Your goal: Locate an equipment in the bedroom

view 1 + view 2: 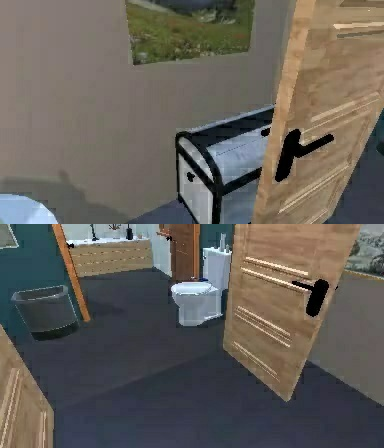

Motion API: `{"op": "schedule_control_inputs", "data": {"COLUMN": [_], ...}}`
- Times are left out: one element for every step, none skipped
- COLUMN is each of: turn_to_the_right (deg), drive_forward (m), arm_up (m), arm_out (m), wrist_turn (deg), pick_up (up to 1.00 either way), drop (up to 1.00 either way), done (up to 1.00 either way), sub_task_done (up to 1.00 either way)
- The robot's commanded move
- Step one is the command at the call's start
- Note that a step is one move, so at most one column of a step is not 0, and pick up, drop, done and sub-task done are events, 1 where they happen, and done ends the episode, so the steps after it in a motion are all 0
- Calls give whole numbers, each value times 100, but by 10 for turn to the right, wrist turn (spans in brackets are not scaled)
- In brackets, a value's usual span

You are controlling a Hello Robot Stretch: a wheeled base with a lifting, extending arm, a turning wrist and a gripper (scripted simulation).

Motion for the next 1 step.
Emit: {"op": "schedule_control_inputs", "data": {"turn_to_the_right": [450], "drive_forward": [0], "arm_up": [0], "arm_out": [0], "wrist_turn": [0], "pick_up": [0], "drop": [0], "done": [0], "sub_task_done": [0]}}
